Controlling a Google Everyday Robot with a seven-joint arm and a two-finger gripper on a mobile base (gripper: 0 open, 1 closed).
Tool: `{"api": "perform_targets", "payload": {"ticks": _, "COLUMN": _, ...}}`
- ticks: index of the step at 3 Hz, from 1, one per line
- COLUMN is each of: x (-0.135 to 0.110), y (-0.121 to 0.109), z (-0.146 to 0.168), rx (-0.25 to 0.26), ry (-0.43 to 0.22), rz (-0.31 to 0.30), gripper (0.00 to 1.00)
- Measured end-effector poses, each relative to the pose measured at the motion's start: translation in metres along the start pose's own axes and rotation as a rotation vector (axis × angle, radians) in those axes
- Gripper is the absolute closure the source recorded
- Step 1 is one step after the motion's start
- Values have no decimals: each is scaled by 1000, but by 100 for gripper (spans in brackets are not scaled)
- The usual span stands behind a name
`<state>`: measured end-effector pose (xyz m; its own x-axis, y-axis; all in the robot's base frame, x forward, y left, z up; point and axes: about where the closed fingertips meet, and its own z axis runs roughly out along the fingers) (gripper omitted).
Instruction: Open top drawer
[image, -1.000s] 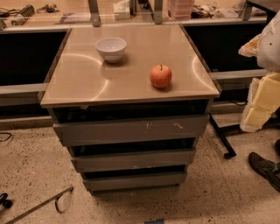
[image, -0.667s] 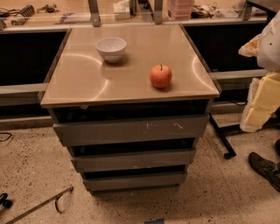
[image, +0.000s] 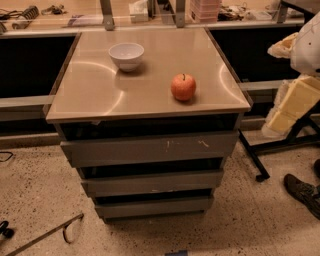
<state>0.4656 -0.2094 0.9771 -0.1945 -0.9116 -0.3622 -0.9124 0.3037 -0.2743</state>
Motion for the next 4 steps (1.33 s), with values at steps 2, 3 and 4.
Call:
{"api": "perform_targets", "payload": {"ticks": 2, "x": -59, "y": -67, "z": 40, "rx": 82, "ry": -251, "rz": 36, "gripper": 0}}
{"api": "perform_targets", "payload": {"ticks": 3, "x": -103, "y": -117, "z": 70, "rx": 116, "ry": -336, "rz": 52, "gripper": 0}}
{"api": "perform_targets", "payload": {"ticks": 4, "x": -103, "y": -117, "z": 70, "rx": 116, "ry": -336, "rz": 52, "gripper": 0}}
